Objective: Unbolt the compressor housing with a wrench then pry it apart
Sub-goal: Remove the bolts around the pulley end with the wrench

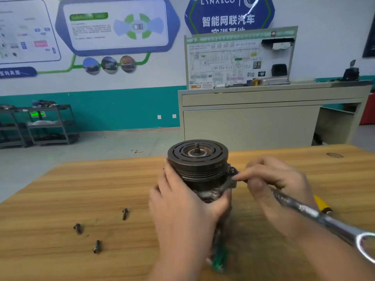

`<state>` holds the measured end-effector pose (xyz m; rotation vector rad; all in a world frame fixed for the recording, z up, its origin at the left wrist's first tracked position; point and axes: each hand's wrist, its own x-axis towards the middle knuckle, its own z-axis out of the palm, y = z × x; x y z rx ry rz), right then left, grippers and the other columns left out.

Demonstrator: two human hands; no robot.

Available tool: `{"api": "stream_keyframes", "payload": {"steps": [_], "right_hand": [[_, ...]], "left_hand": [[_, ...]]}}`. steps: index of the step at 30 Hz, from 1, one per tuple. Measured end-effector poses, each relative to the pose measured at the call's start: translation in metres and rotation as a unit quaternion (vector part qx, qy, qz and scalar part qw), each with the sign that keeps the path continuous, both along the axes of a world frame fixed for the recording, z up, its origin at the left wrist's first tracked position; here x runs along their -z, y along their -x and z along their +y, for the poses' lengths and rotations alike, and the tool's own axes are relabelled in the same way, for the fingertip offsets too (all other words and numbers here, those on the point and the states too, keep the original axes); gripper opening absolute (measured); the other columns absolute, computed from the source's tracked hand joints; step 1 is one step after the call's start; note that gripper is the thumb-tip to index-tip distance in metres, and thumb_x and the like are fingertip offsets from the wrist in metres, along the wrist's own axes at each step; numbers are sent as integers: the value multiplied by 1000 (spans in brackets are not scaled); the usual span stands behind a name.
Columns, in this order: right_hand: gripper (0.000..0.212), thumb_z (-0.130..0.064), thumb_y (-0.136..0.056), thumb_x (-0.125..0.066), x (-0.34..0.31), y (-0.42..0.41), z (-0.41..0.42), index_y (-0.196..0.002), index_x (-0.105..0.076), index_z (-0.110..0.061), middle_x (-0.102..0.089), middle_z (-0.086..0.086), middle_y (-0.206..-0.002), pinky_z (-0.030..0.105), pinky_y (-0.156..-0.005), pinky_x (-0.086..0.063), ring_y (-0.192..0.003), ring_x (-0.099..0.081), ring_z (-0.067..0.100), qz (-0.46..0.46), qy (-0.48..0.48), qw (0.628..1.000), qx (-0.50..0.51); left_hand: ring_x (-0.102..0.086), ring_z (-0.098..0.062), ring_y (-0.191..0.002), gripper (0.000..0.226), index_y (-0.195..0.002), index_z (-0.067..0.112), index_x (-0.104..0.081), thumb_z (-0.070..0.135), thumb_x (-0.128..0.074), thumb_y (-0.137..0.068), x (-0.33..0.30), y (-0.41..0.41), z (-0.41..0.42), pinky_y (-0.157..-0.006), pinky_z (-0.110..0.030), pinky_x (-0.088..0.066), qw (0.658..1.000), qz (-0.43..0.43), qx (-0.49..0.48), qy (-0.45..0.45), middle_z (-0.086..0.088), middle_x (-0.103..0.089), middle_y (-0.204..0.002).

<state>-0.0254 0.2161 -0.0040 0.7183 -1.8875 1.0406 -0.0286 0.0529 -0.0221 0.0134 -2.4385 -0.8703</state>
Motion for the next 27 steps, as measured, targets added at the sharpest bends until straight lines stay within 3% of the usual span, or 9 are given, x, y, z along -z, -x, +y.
{"api": "stream_keyframes", "payload": {"steps": [2,4,6,9,13,16,20,23,27], "right_hand": [[68,-71,-89,-31,3,3,-4,-78,-73,-19,-61,-12,-89,13,-60,-45,-80,-61,5,-40,88,995,-15],[76,-77,-84,-33,6,8,-7,-71,-71,-12,-67,-11,-86,16,-50,-46,-66,-62,5,-89,203,975,-33],[71,-80,-76,-45,8,14,-7,-57,-68,-16,-69,-1,-77,23,-43,-45,-54,-62,13,-122,306,943,-54],[52,-72,-68,-64,9,18,-3,-61,-69,-20,-71,6,-72,25,-50,-53,-54,-67,18,-149,361,918,-67],[19,-40,-79,-70,11,18,0,-70,-71,-24,-73,4,-70,26,-56,-56,-57,-71,18,-122,350,928,-30],[23,-36,-79,-67,10,17,-5,-66,-66,-17,-71,1,-65,24,-52,-56,-53,-70,16,-90,343,935,-1],[34,-36,-82,-67,9,15,-15,-61,-57,-11,-65,4,-56,39,-53,-57,-52,-68,18,-37,277,959,53],[47,-32,-89,-65,1,13,-20,-55,-47,-4,-53,4,-52,33,-50,-44,-50,-55,16,43,121,984,127],[38,-13,-89,-61,-6,10,-36,-57,-42,-13,-38,-2,-56,15,-49,-26,-51,-34,13,113,-22,971,211]], "left_hand": [[-52,-42,-105,126,-141,-4,-32,78,-56,-49,1,-14,22,-87,-54,-45,999,-23,-36,-1,-21,-55,-126],[-50,-47,-107,127,-142,-8,-28,74,-61,-52,1,-16,34,-88,-59,-43,998,1,-68,-8,-28,-51,-129],[-47,-50,-112,127,-144,-9,-23,71,-62,-54,5,-15,35,-92,-61,-39,996,27,-84,-30,-31,-44,-135],[-34,-43,-123,124,-149,-1,-12,72,-55,-58,12,-18,27,-101,-59,-29,994,51,-75,-65,-26,-33,-146],[-20,-23,-125,120,-152,14,-10,70,-55,-57,11,-18,17,-105,-51,-21,989,66,-42,-124,-13,-29,-151],[-20,-23,-128,119,-152,19,-14,68,-58,-53,6,-18,16,-105,-47,-19,988,60,-44,-138,-8,-30,-151],[-19,-23,-139,122,-152,22,-9,70,-59,-52,5,-17,12,-110,-47,-17,987,51,-17,-150,-4,-28,-153],[-23,-20,-139,123,-152,22,-9,67,-65,-52,6,-15,8,-112,-40,-21,981,74,28,-176,-3,-31,-151],[-23,-15,-134,127,-150,32,-2,70,-68,-49,4,-12,0,-107,-35,-26,978,63,60,-188,-2,-29,-148]]}}
